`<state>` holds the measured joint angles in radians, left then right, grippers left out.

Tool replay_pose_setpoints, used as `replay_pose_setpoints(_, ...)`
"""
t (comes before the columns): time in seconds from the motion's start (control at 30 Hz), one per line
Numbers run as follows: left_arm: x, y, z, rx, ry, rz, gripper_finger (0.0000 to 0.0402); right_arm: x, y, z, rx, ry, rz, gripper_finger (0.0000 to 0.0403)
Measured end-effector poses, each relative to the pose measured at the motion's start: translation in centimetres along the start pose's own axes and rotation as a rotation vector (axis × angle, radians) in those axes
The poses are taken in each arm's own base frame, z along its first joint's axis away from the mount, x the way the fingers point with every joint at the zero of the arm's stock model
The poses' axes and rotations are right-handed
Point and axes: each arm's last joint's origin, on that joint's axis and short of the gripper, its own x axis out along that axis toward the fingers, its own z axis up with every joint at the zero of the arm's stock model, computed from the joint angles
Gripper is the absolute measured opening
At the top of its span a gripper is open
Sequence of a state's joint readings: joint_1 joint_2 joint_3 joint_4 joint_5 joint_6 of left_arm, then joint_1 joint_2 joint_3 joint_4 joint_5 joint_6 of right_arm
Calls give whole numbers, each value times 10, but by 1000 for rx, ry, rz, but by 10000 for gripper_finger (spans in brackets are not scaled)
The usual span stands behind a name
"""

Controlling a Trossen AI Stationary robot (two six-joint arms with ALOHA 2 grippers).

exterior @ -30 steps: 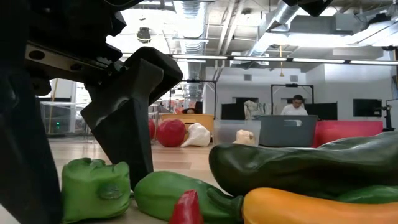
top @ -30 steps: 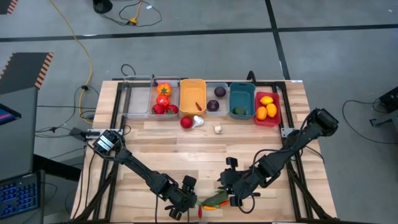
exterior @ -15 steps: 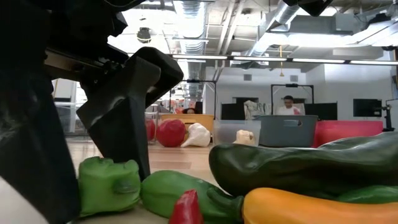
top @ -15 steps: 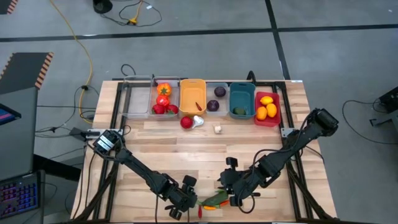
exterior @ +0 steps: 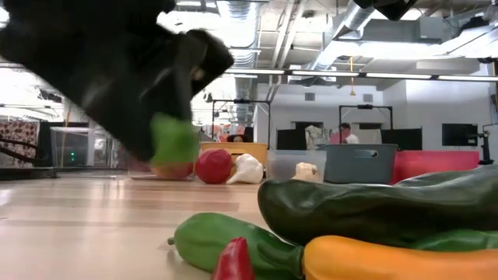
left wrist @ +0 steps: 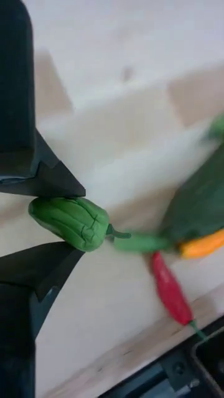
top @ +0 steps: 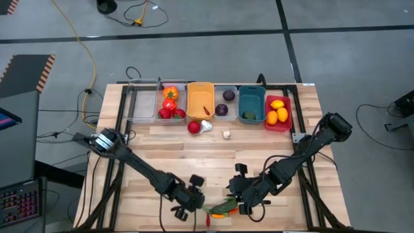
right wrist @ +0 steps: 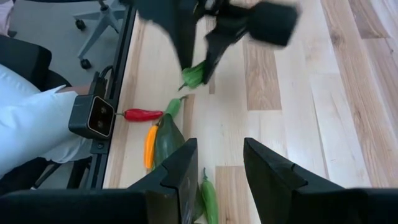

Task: Sort produce into baskets
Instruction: Put the green chili pepper into the yellow bin

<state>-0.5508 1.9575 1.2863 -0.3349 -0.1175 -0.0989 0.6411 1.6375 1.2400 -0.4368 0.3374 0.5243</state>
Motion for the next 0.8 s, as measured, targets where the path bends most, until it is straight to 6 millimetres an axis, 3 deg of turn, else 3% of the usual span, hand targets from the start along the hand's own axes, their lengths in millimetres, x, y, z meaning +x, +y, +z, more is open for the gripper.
replay_pose_setpoints(0.17,-37,42,5,30,28,87,102,0,0,0,-1,2,-1,155)
replay_pose_setpoints(0.47,-101,147,-8,-10,108,385,101,0,-1,-2,-7,17,-10,155)
replay_pose_setpoints(0.63,-122,209,-26,-108,133,524,101,0,-1,-2,-10,24,-14,155)
replay_pose_setpoints(0.8,-134,258,-49,-181,170,607,106,0,-2,-2,-9,25,-17,155)
